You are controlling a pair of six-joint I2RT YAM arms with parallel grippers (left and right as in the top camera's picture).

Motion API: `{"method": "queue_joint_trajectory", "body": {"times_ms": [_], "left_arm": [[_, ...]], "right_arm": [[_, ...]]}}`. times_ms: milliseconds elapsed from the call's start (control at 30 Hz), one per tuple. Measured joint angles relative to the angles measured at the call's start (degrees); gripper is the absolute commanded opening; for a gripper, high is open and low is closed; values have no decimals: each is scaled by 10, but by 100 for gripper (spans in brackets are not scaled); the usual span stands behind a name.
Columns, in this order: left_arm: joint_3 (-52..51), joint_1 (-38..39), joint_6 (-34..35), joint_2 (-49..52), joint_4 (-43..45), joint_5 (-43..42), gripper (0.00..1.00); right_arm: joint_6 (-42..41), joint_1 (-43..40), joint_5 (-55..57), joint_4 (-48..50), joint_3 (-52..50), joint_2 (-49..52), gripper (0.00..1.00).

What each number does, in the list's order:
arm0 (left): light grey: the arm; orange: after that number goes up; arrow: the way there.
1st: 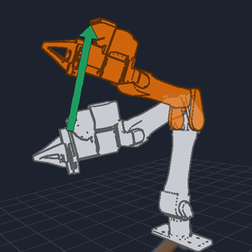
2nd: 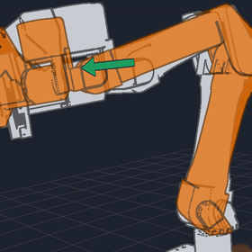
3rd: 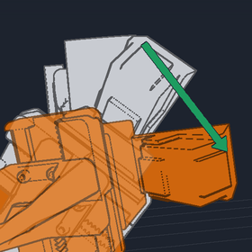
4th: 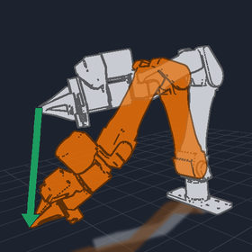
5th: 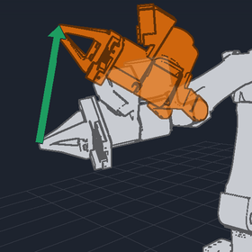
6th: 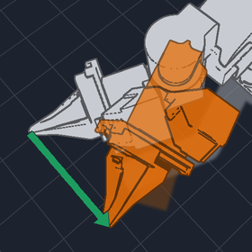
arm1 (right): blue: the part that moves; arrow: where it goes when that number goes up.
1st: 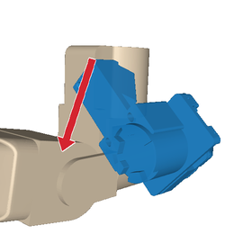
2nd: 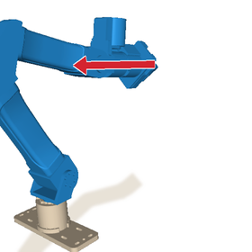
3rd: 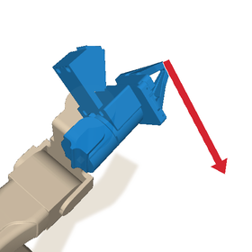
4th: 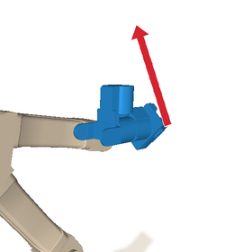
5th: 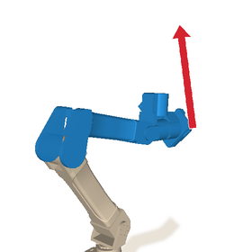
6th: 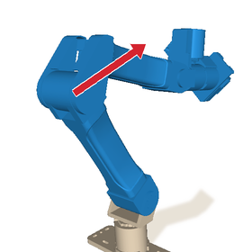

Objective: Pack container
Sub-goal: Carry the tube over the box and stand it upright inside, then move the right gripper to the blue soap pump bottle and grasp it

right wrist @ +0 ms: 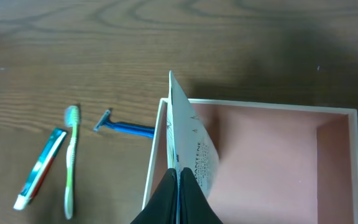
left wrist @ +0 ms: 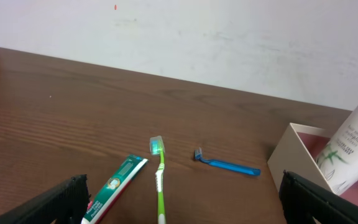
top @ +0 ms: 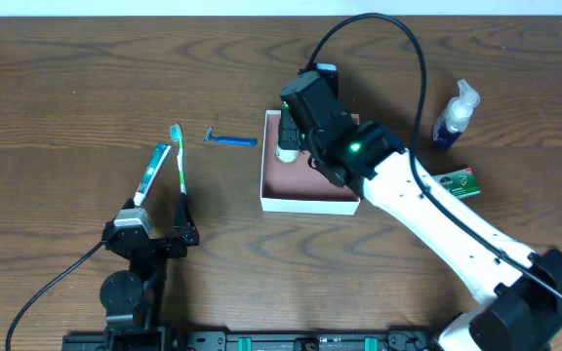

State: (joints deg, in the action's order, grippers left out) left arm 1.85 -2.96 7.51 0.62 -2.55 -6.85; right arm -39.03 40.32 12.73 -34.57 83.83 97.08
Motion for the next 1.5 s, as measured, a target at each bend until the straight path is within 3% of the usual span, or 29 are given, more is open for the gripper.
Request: {"method": "queue_joint_trajectory", "body": {"times_ms": [367,433,533,633,1133,1500], "left_arm": [[0,0,0,0,0,0,98],[0,0,0,0,0,0,98],[0,0,0,0,0,0,98],[0,0,0,0,0,0,98],[0,0,0,0,0,0,98],[0,0,0,0,0,0,98]], "right_arm": [[-7,6,8,20,0,17,2],[-8,6,8,23,0,18,16],[-14,6,9,32,0,19,51],[-9,6,8,32,1,19,64],[14,5,-1,50,8,11,85],[120,-54,26,-3,40,-131,97]]}}
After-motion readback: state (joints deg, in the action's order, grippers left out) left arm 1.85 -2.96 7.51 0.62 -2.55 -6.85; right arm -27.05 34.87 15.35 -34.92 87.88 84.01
